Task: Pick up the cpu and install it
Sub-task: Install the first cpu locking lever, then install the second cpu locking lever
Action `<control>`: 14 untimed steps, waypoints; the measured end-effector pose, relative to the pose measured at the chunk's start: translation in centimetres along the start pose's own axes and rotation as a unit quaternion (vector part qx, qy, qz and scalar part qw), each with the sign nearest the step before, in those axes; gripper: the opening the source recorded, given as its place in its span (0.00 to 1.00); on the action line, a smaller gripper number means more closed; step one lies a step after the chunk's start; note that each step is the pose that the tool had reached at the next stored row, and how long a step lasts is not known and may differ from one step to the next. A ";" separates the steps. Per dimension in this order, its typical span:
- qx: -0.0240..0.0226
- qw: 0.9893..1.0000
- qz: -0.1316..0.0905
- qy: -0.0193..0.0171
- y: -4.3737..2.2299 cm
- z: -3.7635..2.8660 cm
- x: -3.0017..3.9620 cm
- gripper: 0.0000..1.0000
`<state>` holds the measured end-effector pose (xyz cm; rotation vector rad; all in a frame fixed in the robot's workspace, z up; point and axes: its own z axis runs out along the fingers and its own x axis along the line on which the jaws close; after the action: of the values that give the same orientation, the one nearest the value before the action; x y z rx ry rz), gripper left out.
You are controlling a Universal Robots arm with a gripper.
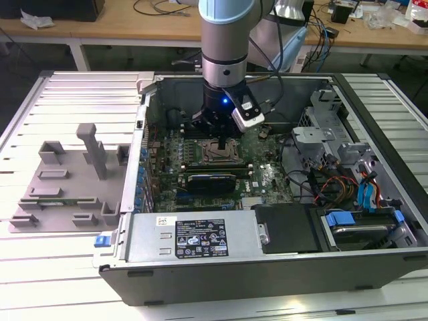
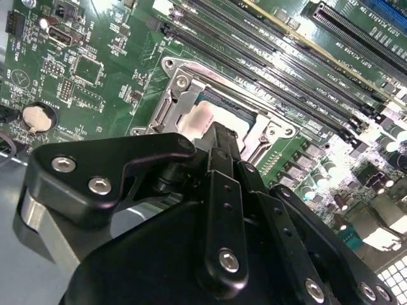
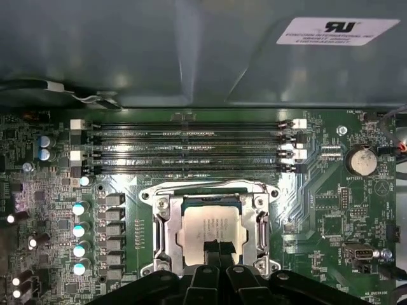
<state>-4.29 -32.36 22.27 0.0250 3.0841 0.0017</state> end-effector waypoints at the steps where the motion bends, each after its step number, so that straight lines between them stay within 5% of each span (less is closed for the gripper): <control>1: 0.000 1.000 0.000 0.000 0.00 -0.02 0.00 0.11; 7: 0.000 1.000 0.000 0.000 0.00 -1.20 -0.07 0.11; 14: 0.000 1.000 0.000 0.000 0.00 -1.41 -0.08 0.11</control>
<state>-4.29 -32.36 23.69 0.0248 3.0840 0.0016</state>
